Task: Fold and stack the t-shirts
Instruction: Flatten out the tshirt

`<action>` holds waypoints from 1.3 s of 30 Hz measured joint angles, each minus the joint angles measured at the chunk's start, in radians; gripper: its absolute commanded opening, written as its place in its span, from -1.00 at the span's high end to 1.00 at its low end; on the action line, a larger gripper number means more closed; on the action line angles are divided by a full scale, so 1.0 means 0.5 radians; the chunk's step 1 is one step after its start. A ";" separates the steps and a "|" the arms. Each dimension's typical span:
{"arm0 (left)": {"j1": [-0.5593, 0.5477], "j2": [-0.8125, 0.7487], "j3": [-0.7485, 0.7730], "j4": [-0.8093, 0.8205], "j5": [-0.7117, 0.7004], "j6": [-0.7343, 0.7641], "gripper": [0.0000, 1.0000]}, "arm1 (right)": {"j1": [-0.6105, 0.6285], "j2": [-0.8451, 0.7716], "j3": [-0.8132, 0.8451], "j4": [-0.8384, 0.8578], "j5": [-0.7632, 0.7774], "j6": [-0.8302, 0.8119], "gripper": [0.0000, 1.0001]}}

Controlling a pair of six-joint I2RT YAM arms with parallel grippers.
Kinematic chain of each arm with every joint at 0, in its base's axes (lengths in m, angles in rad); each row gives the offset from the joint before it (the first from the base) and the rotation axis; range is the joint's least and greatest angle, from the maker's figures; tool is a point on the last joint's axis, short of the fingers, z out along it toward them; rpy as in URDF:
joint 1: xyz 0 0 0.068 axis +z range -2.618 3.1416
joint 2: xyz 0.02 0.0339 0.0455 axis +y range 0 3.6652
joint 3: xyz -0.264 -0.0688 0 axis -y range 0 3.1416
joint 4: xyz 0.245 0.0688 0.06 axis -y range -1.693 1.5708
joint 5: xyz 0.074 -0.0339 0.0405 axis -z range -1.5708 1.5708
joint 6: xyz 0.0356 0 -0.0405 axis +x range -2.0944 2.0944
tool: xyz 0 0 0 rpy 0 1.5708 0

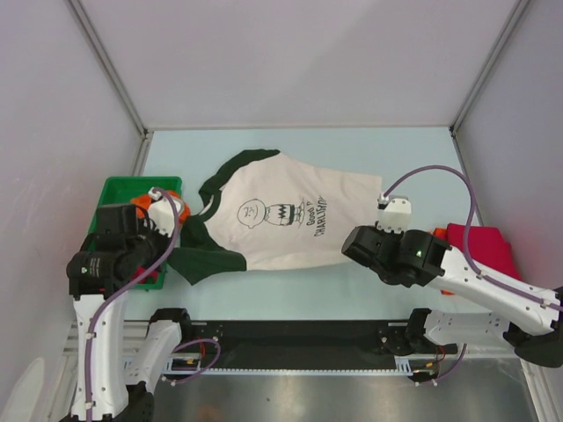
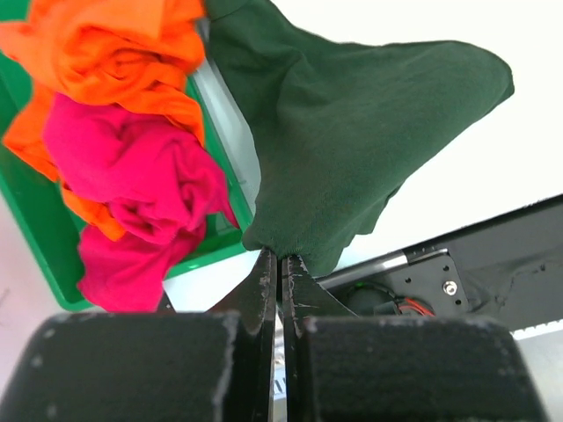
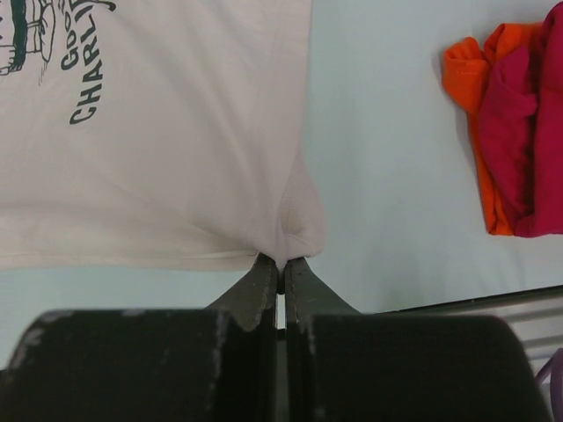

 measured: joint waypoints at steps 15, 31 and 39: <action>0.000 0.179 -0.324 -0.011 -0.044 0.076 0.20 | 0.001 0.132 -0.126 -0.018 -0.367 0.061 -0.17; 0.000 0.785 0.400 0.210 0.021 0.016 -0.03 | -0.935 0.487 0.330 0.638 -0.388 -0.758 0.40; -0.003 1.426 0.633 0.821 0.014 -0.297 0.14 | -1.366 1.251 0.605 1.302 -0.482 -1.085 0.74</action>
